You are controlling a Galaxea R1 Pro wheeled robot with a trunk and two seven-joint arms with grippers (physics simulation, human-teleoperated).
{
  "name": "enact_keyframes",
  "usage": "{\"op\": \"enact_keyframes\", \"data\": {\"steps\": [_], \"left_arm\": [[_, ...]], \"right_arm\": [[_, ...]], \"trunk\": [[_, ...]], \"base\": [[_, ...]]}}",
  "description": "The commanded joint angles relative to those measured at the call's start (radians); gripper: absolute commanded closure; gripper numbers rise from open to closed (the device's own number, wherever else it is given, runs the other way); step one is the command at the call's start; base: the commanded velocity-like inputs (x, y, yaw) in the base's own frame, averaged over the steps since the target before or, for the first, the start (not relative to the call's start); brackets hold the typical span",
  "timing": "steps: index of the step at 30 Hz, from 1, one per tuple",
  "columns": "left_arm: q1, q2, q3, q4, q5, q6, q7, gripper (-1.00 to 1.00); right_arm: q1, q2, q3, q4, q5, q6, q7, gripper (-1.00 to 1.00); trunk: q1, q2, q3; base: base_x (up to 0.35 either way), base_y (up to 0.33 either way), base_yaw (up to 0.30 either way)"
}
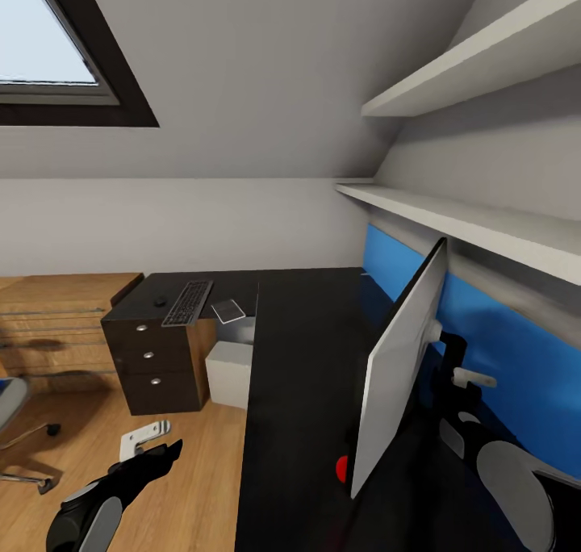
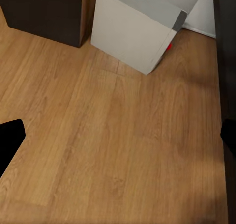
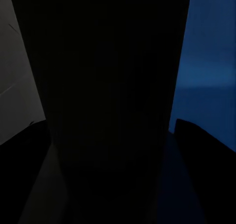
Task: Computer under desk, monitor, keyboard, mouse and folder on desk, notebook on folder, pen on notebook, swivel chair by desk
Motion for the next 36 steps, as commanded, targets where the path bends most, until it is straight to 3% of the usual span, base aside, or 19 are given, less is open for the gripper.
{"op": "enact_keyframes", "data": {"steps": [1, 19, 36], "left_arm": [[-0.001, 0.0, 0.0, -0.002, 0.011, 0.003, 0.008, -1.0], [-0.001, 0.0, 0.001, -0.001, 0.011, 0.004, 0.007, -1.0], [-0.001, 0.0, 0.001, -0.001, 0.011, 0.003, 0.007, -1.0]], "right_arm": [[0.0, 0.0, 0.016, 0.009, -0.019, -0.008, -0.042, 1.0], [0.0, 0.0, 0.016, 0.009, -0.018, -0.008, -0.042, 1.0], [0.0, 0.0, 0.016, 0.01, -0.018, -0.008, -0.042, 1.0]], "trunk": [[0.0, -0.001, -0.002], [0.0, -0.001, -0.002], [0.0, -0.001, -0.002]], "base": [[0.0, 0.0, 0.0], [0.0, 0.092, 0.0], [0.07, 0.005, 0.0]]}}
